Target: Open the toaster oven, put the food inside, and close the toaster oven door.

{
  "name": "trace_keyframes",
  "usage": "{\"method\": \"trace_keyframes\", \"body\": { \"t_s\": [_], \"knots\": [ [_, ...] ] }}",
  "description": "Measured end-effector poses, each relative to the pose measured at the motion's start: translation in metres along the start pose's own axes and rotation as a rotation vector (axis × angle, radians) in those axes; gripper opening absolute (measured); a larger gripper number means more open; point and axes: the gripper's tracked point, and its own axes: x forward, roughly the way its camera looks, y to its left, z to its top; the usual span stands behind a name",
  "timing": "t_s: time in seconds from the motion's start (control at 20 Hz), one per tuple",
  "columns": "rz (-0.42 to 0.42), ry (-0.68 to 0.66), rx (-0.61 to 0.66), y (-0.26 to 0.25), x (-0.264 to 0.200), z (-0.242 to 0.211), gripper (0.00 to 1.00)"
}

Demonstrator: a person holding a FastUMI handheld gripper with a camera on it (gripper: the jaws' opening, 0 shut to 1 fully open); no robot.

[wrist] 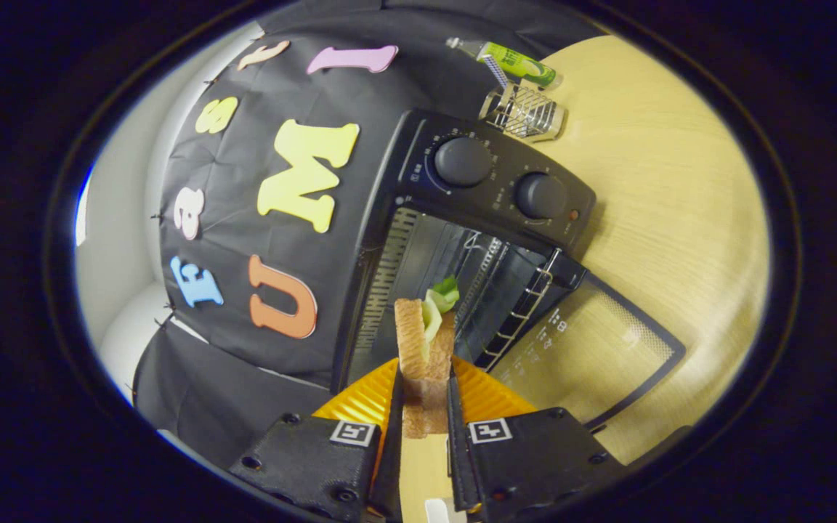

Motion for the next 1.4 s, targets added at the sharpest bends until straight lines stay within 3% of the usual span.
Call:
{"method": "trace_keyframes", "body": {
  "t_s": [0.5, 0.95, 1.05, 1.25, 1.4],
  "knots": [
    [-0.096, 0.005, -0.075, -0.011, 0.053, 0.013, 0.34],
    [-0.095, 0.122, -0.320, -0.005, 0.076, 0.005, 0.47],
    [-0.061, 0.170, -0.390, -0.001, 0.078, -0.006, 0.53],
    [-0.042, 0.189, -0.532, 0.006, 0.078, -0.016, 0.82],
    [-0.122, 0.165, -0.731, -0.003, 0.088, -0.012, 0.96]
  ]
}}
